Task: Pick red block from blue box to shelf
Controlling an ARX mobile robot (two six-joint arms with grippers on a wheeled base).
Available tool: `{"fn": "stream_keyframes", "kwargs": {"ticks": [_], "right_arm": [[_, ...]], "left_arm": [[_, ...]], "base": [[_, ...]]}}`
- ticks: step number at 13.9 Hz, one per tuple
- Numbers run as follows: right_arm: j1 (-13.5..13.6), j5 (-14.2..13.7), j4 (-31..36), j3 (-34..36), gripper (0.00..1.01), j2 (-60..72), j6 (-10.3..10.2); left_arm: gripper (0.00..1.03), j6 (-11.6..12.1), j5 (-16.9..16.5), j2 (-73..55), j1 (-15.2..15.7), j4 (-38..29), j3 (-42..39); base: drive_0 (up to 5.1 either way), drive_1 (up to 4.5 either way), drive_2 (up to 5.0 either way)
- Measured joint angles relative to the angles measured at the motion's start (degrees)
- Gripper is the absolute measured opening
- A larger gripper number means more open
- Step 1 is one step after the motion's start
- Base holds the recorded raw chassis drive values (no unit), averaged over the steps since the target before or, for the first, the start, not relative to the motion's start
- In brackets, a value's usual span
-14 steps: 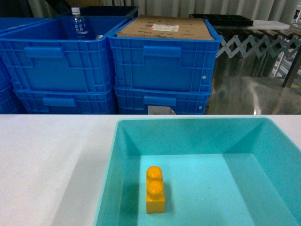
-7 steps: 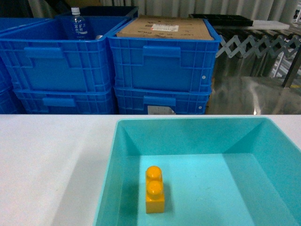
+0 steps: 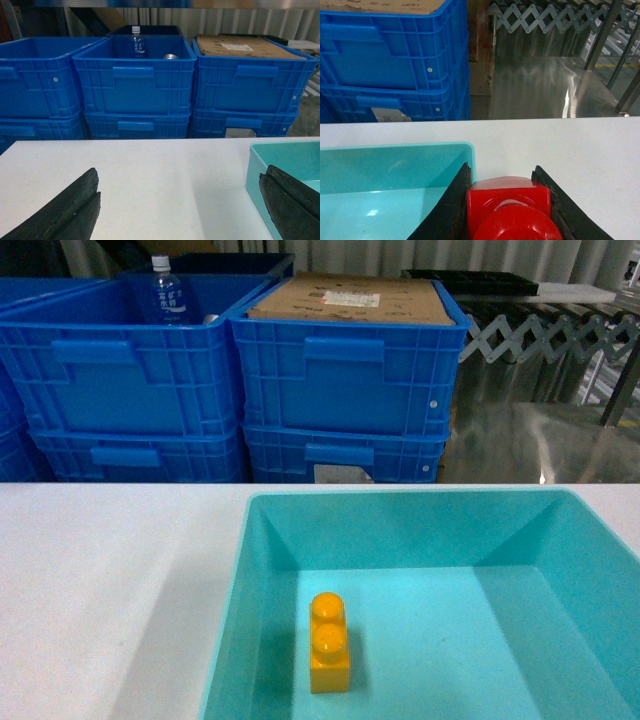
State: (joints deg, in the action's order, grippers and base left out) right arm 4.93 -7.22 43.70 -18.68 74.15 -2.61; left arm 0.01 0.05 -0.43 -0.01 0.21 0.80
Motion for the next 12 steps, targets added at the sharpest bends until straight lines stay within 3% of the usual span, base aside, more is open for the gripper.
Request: {"fn": "stream_keyframes", "kwargs": {"ticks": [12], "right_arm": [[0.35, 0.02, 0.00, 0.00, 0.28, 0.00, -0.37]], "left_arm": [[0.98, 0.00, 0.00, 0.00, 0.00, 0.00, 0.00]], "base": [[-0.2, -0.20, -0.2]]}}
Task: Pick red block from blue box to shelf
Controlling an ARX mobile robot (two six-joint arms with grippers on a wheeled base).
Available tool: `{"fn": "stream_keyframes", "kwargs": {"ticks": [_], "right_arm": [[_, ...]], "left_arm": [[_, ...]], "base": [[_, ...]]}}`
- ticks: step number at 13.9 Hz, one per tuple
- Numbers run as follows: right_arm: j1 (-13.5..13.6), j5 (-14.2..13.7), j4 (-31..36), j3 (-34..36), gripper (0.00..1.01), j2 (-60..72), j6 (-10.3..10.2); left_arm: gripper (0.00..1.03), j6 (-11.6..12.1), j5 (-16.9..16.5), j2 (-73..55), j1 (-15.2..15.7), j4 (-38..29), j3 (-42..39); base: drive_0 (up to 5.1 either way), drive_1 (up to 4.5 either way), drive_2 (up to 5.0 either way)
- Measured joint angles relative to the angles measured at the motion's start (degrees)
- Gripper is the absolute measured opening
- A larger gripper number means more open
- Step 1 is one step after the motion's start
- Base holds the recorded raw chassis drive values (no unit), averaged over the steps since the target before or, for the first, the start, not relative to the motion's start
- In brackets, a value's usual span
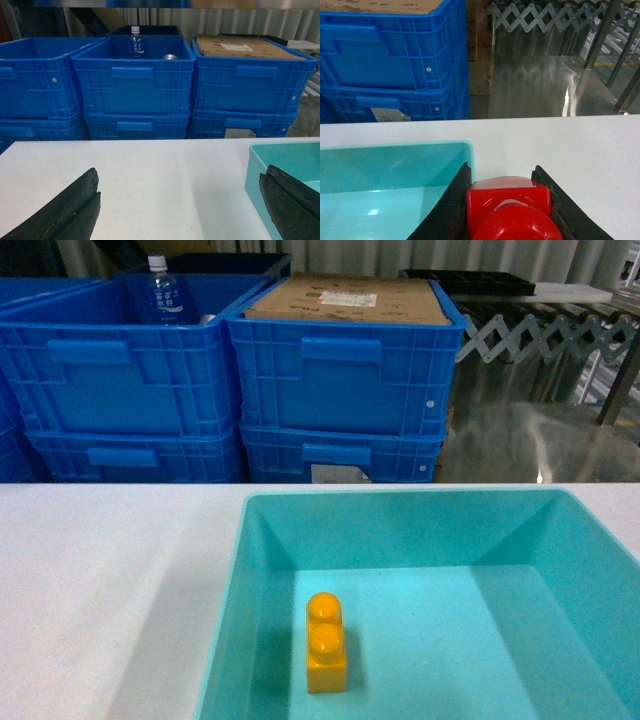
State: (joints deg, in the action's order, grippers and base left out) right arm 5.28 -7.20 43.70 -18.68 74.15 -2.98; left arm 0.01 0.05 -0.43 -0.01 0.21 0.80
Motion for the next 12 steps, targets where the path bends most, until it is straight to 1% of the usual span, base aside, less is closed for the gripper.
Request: {"fn": "stream_keyframes", "kwargs": {"ticks": [12], "right_arm": [[-0.04, 0.13, -0.02, 0.00, 0.28, 0.00, -0.02]], "left_arm": [[0.98, 0.00, -0.02, 0.00, -0.02, 0.00, 0.00]], "base": [[-1.6, -1.61, -1.6]]}}
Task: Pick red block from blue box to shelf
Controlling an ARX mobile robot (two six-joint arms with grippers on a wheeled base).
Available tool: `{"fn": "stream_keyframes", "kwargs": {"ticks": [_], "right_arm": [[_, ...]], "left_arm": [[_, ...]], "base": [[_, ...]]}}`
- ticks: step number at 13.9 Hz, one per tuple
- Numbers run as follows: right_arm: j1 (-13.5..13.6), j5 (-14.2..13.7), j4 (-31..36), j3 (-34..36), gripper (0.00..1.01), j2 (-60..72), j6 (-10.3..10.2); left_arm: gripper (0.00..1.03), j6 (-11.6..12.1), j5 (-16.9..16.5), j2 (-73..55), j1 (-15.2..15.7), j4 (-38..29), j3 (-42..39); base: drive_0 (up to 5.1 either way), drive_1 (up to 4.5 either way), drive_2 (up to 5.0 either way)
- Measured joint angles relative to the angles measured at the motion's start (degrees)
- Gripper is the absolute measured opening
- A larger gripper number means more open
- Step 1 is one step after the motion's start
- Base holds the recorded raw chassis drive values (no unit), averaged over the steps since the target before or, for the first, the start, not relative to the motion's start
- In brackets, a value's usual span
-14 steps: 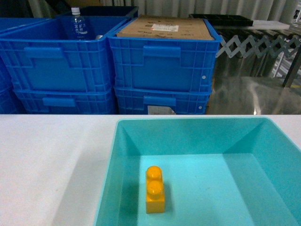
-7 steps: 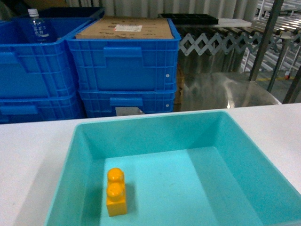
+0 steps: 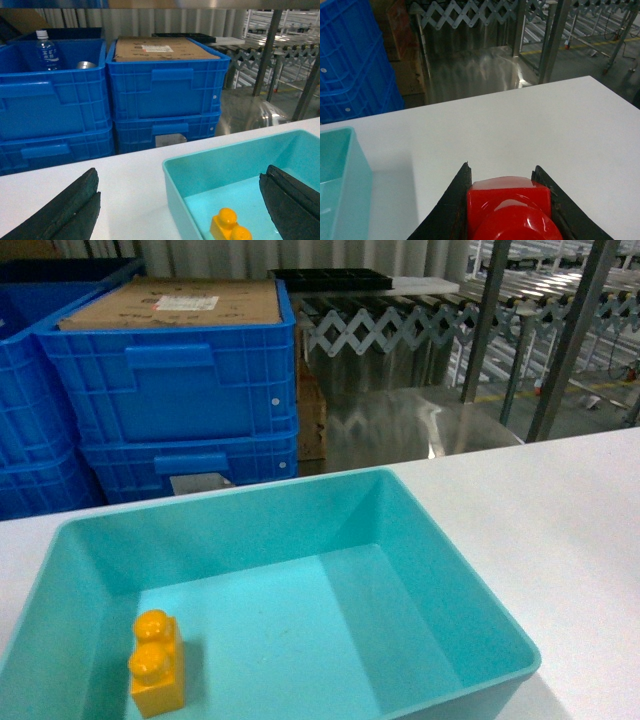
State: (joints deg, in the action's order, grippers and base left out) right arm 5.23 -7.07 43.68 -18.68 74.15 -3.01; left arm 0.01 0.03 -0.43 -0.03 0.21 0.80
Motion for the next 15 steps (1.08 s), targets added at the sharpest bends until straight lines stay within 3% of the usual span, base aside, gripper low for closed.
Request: {"fn": "stream_keyframes", "kwargs": {"ticks": [15], "right_arm": [[0.00, 0.00, 0.02, 0.00, 0.28, 0.00, 0.00]], "left_arm": [[0.98, 0.00, 0.02, 0.00, 0.00, 0.00, 0.00]], "base": [[-1.6, -1.59, -1.6]]}}
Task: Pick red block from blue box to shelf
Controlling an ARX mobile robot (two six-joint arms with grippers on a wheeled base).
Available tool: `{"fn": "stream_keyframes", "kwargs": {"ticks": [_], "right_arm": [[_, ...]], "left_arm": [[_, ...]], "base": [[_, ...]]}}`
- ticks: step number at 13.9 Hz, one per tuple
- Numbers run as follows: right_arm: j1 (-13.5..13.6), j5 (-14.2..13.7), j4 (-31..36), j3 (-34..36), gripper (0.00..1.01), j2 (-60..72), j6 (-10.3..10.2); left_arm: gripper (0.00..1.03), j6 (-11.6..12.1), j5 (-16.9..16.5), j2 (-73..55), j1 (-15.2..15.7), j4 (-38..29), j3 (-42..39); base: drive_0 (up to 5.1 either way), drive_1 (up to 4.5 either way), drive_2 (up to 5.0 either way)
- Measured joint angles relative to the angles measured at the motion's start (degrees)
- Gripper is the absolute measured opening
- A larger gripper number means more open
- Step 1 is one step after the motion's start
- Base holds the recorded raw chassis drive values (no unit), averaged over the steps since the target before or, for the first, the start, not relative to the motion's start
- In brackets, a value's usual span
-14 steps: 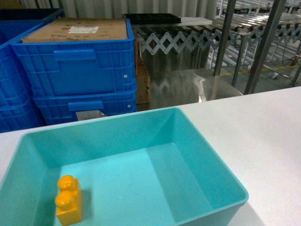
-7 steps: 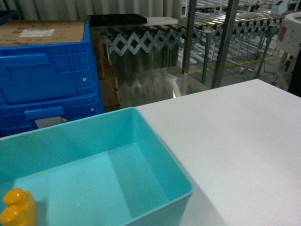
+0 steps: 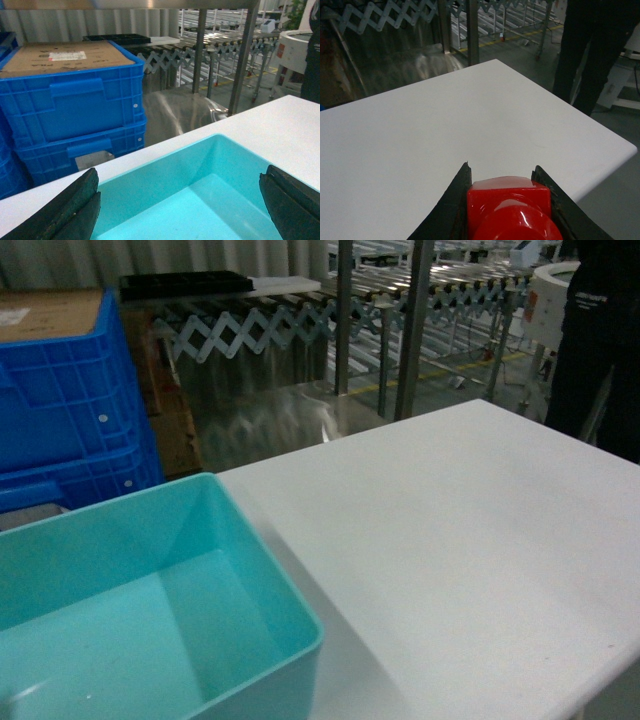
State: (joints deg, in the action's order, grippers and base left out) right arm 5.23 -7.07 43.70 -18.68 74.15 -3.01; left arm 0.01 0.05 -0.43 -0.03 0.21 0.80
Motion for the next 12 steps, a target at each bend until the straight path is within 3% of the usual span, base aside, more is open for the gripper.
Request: {"fn": "stream_keyframes", "kwargs": {"ticks": [12], "right_arm": [[0.02, 0.00, -0.02, 0.00, 0.28, 0.00, 0.00]], "left_arm": [[0.98, 0.00, 0.00, 0.00, 0.00, 0.00, 0.00]], "base": [[-1.6, -1.57, -1.6]]}}
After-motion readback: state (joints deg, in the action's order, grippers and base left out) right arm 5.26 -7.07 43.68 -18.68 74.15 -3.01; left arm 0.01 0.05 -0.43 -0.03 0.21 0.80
